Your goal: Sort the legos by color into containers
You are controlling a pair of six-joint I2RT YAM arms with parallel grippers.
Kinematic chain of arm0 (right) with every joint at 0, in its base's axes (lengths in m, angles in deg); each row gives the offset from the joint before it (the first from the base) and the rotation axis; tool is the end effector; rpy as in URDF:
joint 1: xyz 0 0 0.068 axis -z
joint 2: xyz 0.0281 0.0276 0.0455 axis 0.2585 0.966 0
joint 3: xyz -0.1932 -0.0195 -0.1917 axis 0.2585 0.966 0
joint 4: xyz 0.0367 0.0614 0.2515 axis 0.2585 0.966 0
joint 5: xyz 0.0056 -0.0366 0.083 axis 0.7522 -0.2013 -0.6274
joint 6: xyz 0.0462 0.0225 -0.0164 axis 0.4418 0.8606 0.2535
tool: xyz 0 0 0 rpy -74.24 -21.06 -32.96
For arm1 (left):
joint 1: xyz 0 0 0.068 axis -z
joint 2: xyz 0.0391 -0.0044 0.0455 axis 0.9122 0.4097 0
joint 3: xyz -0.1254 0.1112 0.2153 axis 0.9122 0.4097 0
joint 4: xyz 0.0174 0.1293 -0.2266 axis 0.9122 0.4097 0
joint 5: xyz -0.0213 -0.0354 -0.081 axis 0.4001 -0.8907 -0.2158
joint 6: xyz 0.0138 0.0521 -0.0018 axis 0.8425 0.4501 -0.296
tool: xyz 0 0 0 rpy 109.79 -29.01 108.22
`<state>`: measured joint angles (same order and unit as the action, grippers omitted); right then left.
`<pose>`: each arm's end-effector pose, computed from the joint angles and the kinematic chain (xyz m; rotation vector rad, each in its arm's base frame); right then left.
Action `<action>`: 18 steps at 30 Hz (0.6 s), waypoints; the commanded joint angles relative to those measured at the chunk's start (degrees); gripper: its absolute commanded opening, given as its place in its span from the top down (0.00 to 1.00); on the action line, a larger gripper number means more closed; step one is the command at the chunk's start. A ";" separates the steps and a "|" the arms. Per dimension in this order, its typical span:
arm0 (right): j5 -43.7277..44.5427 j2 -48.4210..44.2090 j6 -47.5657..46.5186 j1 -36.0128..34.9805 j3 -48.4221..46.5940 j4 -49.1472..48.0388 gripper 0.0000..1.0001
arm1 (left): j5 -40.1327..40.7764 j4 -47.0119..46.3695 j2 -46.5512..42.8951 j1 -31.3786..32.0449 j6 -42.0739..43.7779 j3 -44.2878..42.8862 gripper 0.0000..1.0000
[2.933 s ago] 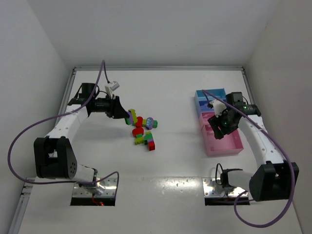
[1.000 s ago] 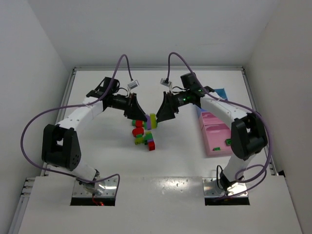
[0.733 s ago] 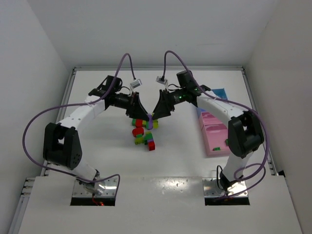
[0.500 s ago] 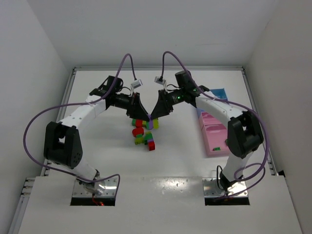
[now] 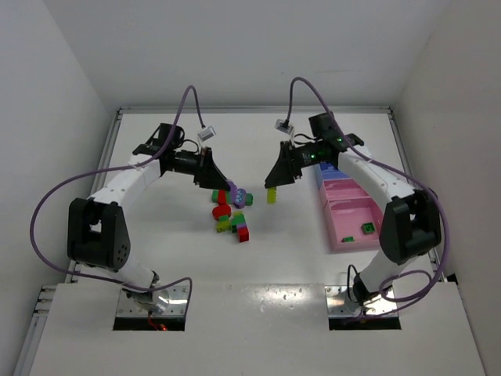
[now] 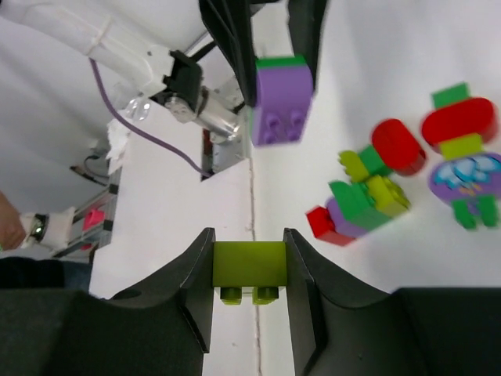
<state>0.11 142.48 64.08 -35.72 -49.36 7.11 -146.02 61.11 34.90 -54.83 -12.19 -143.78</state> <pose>0.3186 0.1567 0.2782 -0.9226 2.0416 1.6697 0.3044 -0.0939 0.2774 0.7984 2.0235 -1.6168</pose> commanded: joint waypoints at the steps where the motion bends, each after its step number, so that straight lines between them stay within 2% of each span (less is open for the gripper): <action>1: 0.39 -2.84 -9.04 3.41 -1.34 8.63 0.96 | -0.34 -1.24 -3.57 -2.19 1.95 1.36 1.00; 3: 6.77 -2.84 -13.41 6.65 -3.54 11.96 0.97 | 1.85 -1.24 -4.97 -2.80 2.48 1.36 1.00; 5: 15.90 -2.84 -13.45 9.29 -4.34 9.36 0.97 | 6.23 -1.24 -6.39 -2.81 3.09 1.98 1.00; 6: 19.44 -2.84 -10.06 12.09 -3.64 2.29 0.97 | 7.82 -1.24 -7.96 -2.81 3.09 2.50 1.00; 8: 30.30 -3.37 -5.74 14.74 -0.92 -6.17 0.97 | 10.72 -5.34 -9.90 -2.81 0.39 4.08 1.00; 10: 37.63 -3.37 -2.04 17.55 -0.38 -15.39 0.97 | 15.29 -8.60 -12.18 -2.81 -1.99 6.27 1.00; 13: 52.65 0.22 0.25 19.67 -0.91 -23.49 0.98 | 20.93 -14.23 -15.79 -2.81 -6.56 8.12 1.00; 15: 58.64 3.55 2.18 21.07 -1.61 -27.46 0.98 | 22.25 -15.47 -15.80 -2.81 -7.36 8.13 1.00; 18: 61.74 7.34 2.81 21.61 -5.20 -28.10 0.99 | 22.25 -16.00 -15.80 -2.81 -7.89 8.13 1.00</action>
<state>50.77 145.97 63.82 -14.38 -51.00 -13.00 -126.28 49.66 19.98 -57.28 -17.75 -136.04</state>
